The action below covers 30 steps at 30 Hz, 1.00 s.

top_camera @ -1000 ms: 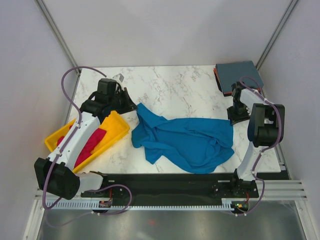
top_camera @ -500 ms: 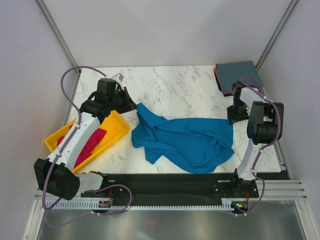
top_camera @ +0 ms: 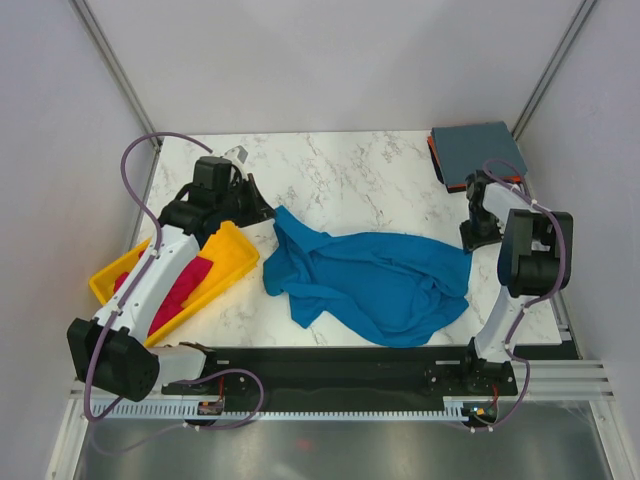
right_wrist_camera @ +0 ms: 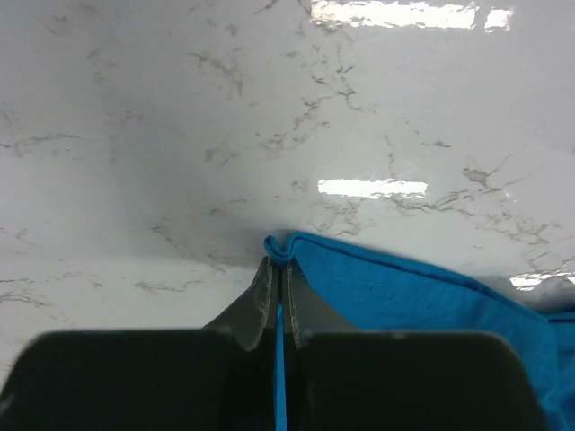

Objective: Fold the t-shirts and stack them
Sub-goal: Flatten the tshirt out

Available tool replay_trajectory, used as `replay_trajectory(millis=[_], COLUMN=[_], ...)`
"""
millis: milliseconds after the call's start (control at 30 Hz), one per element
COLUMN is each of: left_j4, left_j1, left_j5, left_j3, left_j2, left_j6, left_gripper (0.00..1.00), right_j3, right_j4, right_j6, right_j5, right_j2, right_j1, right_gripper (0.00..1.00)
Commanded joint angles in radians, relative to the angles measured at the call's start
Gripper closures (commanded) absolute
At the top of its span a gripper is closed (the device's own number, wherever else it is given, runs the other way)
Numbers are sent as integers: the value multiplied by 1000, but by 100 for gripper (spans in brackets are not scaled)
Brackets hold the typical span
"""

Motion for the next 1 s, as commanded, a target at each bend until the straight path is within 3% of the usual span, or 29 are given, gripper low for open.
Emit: replay_trajectory(millis=[0,67,200,300,433,533,633,800,967], left_j4=[44,46,34,-60,-193,-253,-295,-273,-269], left_j1=[2,3,2,3,5,6,6,5,5], left_j5=[46,48,17,-21,-78,-87,-66,41,60], left_j3=[16,24,105,284,645,868,993,955,854], left_j2=[-35,-35,-9,66,160,197,198,24,-194], left_j6=[-13,-18,2,20,27,8,-35,-128,-190], left_gripper=[98,98,98,98,98,98,98,98,98], right_j3=[-37,-25,56,172,388,543,655,677,680], right_j4=[-50,-24,79,141,172,156,108,71,10], right_j6=[-55,-97,-357,-535,-684,-741,-779,-822,-838], right_j5=[90,94,35,-82,-136,-140,-140,-132,-84], right_j2=[-47,-82,-169,-264,-416,-491,-562,-741,-981], right_j1=[-11,-10,-11,-10,-10,-11,-11,-13,-11], right_gripper=[100,100,100,100,100,100,100,100,100])
